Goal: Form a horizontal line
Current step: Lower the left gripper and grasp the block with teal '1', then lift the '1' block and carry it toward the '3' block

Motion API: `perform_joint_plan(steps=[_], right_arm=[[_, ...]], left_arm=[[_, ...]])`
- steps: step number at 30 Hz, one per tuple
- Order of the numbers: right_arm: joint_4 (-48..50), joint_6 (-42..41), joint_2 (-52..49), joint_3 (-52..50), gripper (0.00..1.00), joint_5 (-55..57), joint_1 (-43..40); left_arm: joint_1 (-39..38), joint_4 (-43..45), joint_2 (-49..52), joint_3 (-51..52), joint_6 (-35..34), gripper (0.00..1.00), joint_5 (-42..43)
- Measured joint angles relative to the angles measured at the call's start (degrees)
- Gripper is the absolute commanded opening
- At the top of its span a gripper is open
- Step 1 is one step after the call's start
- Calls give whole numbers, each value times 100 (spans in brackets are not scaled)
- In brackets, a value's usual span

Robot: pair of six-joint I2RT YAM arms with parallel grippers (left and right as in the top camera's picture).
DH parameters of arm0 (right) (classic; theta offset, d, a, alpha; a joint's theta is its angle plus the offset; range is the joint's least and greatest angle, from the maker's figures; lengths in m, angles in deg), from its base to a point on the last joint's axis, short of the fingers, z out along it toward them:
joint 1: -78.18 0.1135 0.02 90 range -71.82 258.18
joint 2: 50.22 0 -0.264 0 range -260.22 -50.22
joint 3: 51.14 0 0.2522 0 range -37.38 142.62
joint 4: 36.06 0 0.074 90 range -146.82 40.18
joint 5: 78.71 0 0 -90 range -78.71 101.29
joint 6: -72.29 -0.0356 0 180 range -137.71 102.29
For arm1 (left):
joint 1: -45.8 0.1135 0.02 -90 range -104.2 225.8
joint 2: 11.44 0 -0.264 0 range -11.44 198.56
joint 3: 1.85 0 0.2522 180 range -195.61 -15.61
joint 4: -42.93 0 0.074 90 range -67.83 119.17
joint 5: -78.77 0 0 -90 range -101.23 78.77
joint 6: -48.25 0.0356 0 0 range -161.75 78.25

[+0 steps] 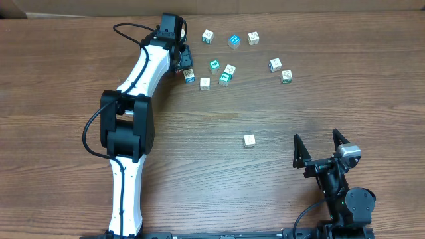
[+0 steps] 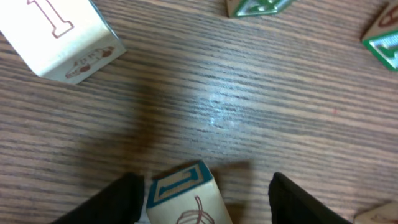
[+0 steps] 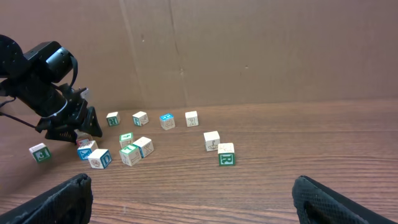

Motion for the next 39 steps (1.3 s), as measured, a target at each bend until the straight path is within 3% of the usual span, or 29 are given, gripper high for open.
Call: perform_joint_plan(steps=[4, 10, 15, 19, 29, 39], right_arm=[[-2, 0, 0, 0, 100, 0, 0], [-2, -2, 0, 0, 100, 0, 0], [-2, 0, 0, 0, 100, -2, 0], [-2, 2, 0, 0, 100, 2, 0], [-2, 0, 0, 0, 100, 0, 0], [0, 0, 0, 0, 100, 0, 0]], left_arm=[[0, 13, 0, 0, -74, 50, -61], [0, -28, 0, 0, -125, 34, -131], [0, -114, 0, 0, -133, 30, -166], [0, -116, 0, 0, -133, 35, -173], [2, -660, -111, -46, -63, 31, -190], [7, -1991, -1460, -105, -46, 25, -186]])
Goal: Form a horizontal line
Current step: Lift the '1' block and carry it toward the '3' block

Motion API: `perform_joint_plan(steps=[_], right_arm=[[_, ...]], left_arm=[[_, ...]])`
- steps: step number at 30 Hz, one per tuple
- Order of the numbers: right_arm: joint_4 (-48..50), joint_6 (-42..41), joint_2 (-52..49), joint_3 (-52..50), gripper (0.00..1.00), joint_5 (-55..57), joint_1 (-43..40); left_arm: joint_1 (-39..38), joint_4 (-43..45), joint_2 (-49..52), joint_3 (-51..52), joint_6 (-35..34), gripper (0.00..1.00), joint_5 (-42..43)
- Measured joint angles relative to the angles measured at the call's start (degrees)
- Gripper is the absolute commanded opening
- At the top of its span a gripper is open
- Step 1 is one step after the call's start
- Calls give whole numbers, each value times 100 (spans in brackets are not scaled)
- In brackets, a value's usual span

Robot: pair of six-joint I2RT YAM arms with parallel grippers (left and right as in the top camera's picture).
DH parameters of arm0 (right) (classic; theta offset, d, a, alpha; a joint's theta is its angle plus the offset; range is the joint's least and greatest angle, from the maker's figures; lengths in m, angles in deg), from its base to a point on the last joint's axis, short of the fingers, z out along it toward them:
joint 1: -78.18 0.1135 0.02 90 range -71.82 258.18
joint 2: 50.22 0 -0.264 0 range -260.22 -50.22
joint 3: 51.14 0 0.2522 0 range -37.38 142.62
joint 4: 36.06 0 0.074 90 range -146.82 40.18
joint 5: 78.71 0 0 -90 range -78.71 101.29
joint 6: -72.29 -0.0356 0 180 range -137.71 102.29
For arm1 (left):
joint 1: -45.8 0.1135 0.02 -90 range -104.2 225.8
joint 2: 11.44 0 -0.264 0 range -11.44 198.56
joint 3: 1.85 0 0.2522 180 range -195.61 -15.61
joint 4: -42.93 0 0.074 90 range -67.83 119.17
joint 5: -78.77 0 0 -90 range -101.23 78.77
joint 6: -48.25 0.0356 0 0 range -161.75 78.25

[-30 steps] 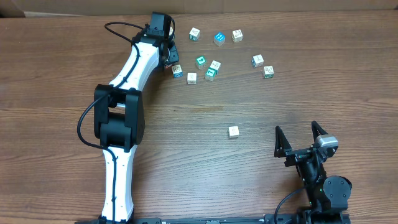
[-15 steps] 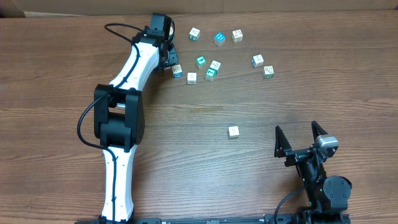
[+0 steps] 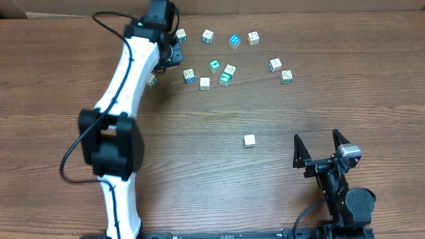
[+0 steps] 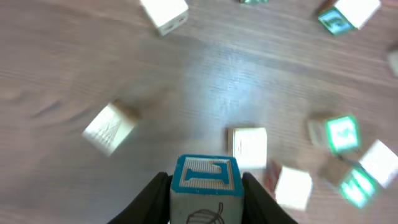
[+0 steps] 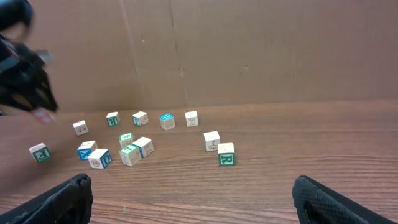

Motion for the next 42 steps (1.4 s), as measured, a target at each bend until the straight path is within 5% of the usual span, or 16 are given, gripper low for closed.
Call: perform_joint_plan(steps=[10, 16, 42], right_arm=[[-2, 0, 0, 0, 100, 0, 0], [0, 0, 0, 0, 100, -2, 0], [-2, 0, 0, 0, 100, 0, 0]], left_arm=[[-249, -2024, -669, -101, 2, 22, 269], [-634, -2243, -669, 105, 2, 22, 326], [-2413, 76, -669, 2905, -800, 15, 798]])
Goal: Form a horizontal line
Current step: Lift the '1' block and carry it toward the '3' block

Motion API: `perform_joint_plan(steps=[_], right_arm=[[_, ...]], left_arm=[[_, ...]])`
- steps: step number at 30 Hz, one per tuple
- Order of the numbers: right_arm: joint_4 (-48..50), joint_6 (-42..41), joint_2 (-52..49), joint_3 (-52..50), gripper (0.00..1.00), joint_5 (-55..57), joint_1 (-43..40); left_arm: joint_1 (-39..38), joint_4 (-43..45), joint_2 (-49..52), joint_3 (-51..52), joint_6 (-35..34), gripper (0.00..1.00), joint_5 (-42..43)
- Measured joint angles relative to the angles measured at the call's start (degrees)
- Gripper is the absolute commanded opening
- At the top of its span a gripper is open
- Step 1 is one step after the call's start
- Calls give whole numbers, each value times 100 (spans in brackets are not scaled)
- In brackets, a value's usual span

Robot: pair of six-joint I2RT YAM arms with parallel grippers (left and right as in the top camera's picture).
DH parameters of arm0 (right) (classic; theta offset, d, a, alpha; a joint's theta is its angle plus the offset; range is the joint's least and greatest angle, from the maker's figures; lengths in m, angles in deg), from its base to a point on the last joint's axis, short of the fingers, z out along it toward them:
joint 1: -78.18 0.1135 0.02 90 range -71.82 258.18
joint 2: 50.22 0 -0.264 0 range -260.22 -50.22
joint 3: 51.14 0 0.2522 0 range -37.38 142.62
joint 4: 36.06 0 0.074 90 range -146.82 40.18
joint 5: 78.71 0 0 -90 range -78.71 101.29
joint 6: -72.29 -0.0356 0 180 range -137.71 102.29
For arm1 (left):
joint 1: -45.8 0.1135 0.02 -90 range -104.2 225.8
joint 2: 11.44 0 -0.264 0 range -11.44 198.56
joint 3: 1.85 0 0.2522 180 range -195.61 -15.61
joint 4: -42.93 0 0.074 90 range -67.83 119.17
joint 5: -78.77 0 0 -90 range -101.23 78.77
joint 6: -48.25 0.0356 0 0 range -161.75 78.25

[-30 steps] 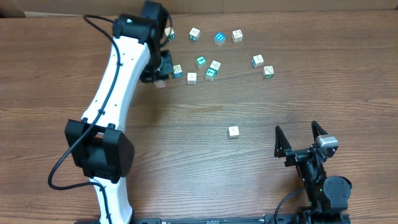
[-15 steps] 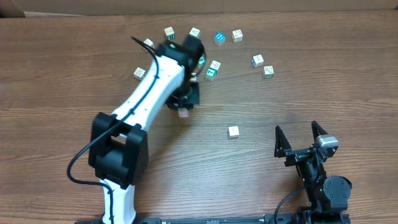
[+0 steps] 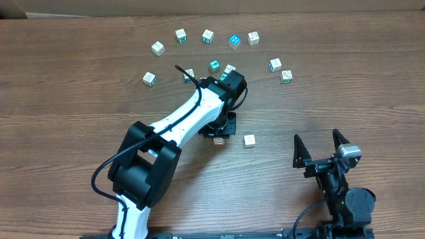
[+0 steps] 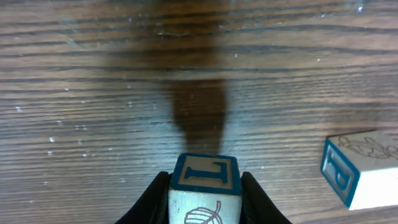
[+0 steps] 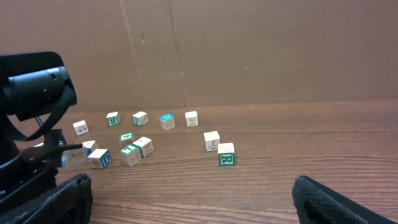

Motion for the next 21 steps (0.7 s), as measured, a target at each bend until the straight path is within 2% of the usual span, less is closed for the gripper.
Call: perform_joint_plan(steps=[4, 11, 21], right_arm=[[2, 0, 0, 0, 100, -2, 0], [-2, 0, 0, 0, 100, -2, 0], [-2, 0, 0, 0, 100, -2, 0]], left_arm=[[-20, 114, 0, 4, -61, 20, 0], [-37, 138, 0, 4, -122, 17, 48], [-37, -13, 0, 4, -444, 18, 63]])
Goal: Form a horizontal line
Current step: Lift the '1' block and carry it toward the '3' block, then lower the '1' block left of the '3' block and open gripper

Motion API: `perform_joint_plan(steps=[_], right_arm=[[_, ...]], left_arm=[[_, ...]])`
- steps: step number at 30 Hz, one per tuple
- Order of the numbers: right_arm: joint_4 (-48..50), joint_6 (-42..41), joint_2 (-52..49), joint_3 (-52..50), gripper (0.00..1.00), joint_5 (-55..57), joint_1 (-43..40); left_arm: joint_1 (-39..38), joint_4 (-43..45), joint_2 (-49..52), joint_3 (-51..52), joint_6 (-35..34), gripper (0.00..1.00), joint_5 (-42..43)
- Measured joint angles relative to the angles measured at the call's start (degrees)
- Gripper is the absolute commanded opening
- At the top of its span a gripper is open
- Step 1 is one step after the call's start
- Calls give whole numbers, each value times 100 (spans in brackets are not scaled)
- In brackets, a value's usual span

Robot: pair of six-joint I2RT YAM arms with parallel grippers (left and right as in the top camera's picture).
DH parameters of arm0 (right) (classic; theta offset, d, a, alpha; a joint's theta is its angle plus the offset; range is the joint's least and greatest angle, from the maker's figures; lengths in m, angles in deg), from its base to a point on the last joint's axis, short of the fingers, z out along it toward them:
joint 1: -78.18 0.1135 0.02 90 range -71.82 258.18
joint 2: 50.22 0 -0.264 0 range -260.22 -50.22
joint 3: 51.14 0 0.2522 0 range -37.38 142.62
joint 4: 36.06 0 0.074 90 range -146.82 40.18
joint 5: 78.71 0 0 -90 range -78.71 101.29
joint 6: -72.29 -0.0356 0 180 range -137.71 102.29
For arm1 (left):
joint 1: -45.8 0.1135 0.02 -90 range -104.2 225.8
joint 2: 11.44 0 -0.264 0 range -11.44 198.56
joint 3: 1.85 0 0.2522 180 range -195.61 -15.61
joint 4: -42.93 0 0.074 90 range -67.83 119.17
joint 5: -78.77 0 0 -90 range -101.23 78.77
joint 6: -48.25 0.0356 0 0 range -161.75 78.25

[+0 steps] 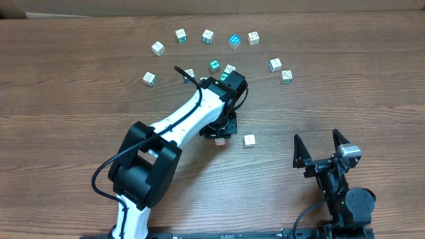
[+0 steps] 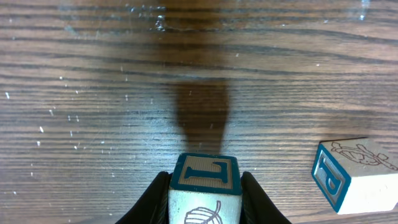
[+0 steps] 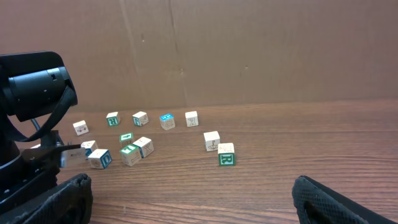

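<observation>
My left gripper is shut on a wooden block with a blue letter on top and a leaf drawing on its side. It hangs low over the middle of the table, with its shadow just ahead. To its right a lone cream block lies on the wood; in the left wrist view it shows a blue P. A small gap separates the two blocks. My right gripper stands open and empty near the front right.
Several more letter blocks lie scattered along the back of the table, from a cream one at the left to a green one at the right. A cardboard wall stands behind the table. The left arm stretches across the middle.
The left gripper has barely shifted with the block still in it. In its wrist view the P block sits slightly nearer and lower. The right arm has not moved.
The left gripper was open around the blue-lettered block in the back cluster. Then it was shut on it, raised at the back left. Later it held the block low at mid-table, left of the lone block, where it still is.
</observation>
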Motion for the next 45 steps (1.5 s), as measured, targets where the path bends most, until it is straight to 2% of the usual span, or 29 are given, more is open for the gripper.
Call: perform_joint_plan(steps=[11, 26, 33, 36, 37, 45], right_arm=[[2, 0, 0, 0, 100, 2, 0], [0, 4, 0, 0, 100, 2, 0], [2, 0, 0, 0, 100, 4, 0], [2, 0, 0, 0, 100, 2, 0], [4, 2, 0, 0, 100, 0, 0], [2, 0, 0, 0, 100, 2, 0]], left_arm=[[-79, -87, 0, 0, -457, 21, 0], [-376, 175, 0, 0, -573, 19, -313], [-407, 179, 0, 0, -577, 21, -352], [-435, 188, 0, 0, -579, 24, -352], [-439, 188, 0, 0, -581, 29, -352], [-439, 190, 0, 0, -610, 48, -352]])
